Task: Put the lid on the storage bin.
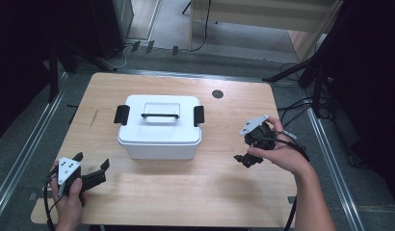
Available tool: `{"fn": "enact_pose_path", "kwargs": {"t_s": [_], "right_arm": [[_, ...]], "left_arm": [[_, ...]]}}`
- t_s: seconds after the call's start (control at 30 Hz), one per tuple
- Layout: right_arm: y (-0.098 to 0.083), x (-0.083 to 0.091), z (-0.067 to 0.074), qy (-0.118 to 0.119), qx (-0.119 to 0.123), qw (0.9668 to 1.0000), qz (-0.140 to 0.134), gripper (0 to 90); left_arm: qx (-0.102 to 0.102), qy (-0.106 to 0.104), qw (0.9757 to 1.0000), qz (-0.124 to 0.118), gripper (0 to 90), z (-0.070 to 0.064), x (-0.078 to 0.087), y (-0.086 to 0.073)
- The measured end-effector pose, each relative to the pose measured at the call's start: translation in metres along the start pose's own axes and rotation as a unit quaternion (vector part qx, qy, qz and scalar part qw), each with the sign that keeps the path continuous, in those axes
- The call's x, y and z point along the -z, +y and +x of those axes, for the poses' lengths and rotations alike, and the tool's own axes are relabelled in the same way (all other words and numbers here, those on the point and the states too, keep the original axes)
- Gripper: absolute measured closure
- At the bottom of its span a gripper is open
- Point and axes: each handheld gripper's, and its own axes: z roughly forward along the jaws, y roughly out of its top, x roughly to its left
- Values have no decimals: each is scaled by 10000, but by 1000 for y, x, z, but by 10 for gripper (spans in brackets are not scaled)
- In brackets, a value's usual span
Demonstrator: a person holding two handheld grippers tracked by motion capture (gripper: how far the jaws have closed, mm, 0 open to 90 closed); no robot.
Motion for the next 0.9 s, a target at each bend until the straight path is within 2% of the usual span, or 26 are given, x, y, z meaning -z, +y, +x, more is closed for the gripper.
{"fn": "enact_pose_path", "kwargs": {"t_s": [0.03, 0.17, 0.43, 0.53, 0.57, 0.6, 0.8, 0.83, 0.9], "right_arm": [[-9, -3, 1, -25, -120, 9999, -55, 0], [-22, -6, 3, -56, -268, 9995, -155, 0], [-52, -6, 10, -186, -684, 9953, -665, 0], [-64, -5, 12, -257, -845, 9921, -888, 0], [-71, -5, 14, -333, -938, 9900, -1000, 0], [-71, -5, 14, -333, -938, 9900, -1000, 0], [-90, -8, 23, -519, -1145, 9850, -1185, 0], [-96, -10, 25, -562, -1224, 9833, -1223, 0], [-99, -11, 26, -579, -1273, 9824, -1238, 0]], "left_arm": [[-1, 6, 10000, -6, 71, 0, 0, 0], [-12, 8, 10000, -5, 71, 0, 0, 0], [-30, 13, 10000, 0, 71, 0, 0, 0], [-57, 16, 10000, 3, 71, -1, 0, 0], [-60, 14, 10000, 0, 71, -1, 0, 0], [-59, 17, 10000, 1, 71, -1, 0, 0], [-49, 27, 10000, -2, 71, -1, 0, 0], [-52, 28, 10000, -1, 71, -1, 0, 0], [-61, 27, 10000, -2, 71, -1, 0, -1]]}}
